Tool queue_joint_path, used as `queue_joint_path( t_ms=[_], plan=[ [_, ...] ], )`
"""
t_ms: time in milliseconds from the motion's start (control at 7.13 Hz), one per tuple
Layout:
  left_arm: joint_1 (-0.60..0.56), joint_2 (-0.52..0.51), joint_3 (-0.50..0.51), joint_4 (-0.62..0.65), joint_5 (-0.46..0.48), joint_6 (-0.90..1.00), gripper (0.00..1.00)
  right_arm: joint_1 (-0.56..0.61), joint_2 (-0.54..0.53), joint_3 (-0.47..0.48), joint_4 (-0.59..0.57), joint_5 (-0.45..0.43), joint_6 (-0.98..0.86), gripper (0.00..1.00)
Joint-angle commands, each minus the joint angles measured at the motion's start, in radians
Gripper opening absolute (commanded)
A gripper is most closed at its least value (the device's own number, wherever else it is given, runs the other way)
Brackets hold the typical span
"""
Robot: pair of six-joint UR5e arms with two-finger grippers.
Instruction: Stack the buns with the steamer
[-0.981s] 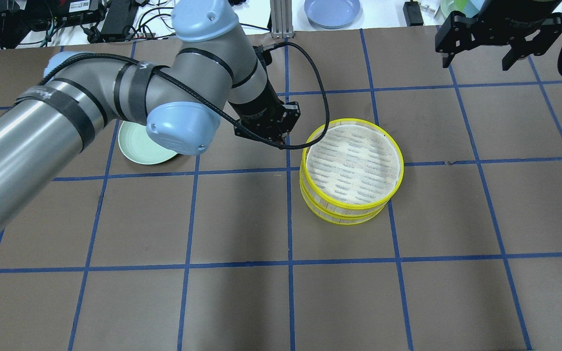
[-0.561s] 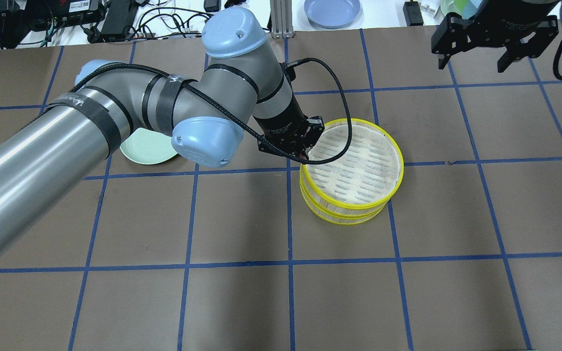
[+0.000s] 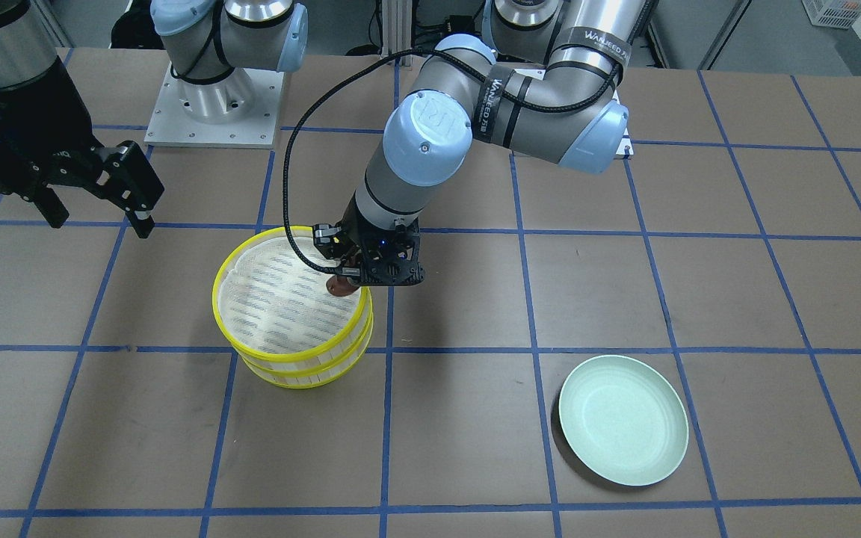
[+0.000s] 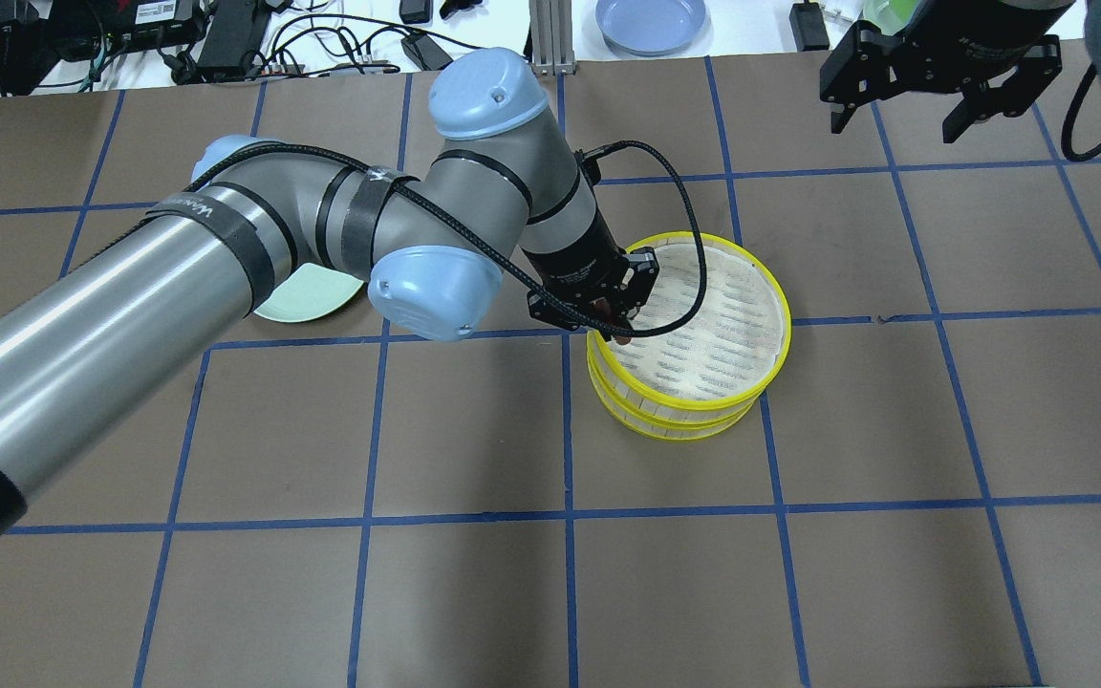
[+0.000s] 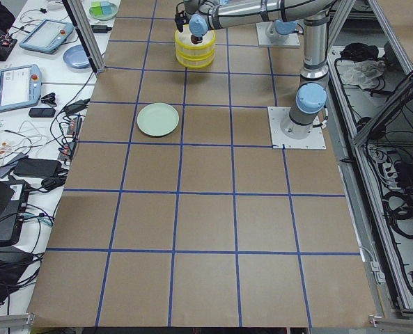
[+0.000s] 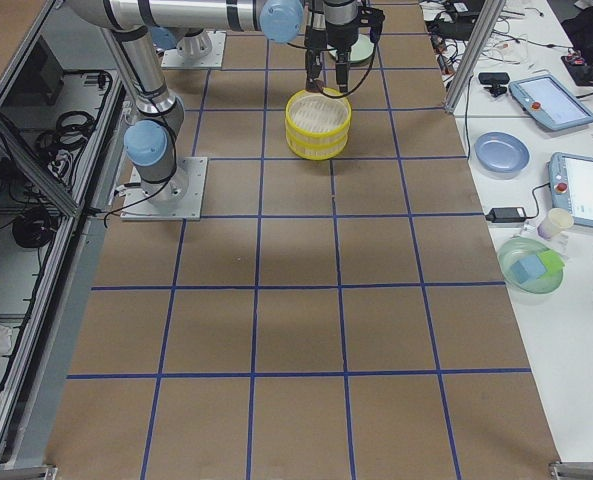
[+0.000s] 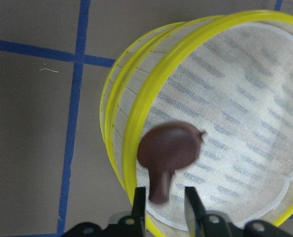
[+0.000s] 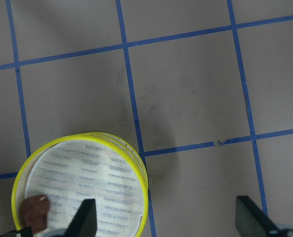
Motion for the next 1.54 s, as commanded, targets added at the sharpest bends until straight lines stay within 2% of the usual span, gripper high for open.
queue_joint_path(
  t_ms=[0,140,280,421,841,1121,1402],
  plan=[
    [0.001,-0.004,0.0,0.0,0.001,0.001,0.93,0.0,0.001,-0.001,0.0,0.001,0.0,1.0],
    [0.001,0.002,0.001,-0.001,0.009,0.011,1.0,0.0,0.001,0.001,0.0,0.001,0.0,1.0],
    [0.012,0.013,0.006,-0.003,0.038,0.021,1.0,0.0,0.001,0.002,0.001,0.001,0.0,1.0],
    [0.039,0.026,0.008,-0.016,0.132,0.033,1.0,0.0,0.001,0.002,0.0,0.001,0.0,1.0],
    [0.177,0.106,0.023,-0.111,0.28,0.33,1.0,0.04,0.001,0.002,0.0,-0.01,0.009,1.0],
    [0.326,0.179,0.067,-0.241,0.285,0.535,1.0,0.046,-0.001,0.004,0.004,-0.005,0.08,1.0],
    [0.42,0.25,0.092,-0.326,0.372,0.674,1.0,0.075,-0.001,0.007,0.007,-0.013,0.135,1.0]
  ],
)
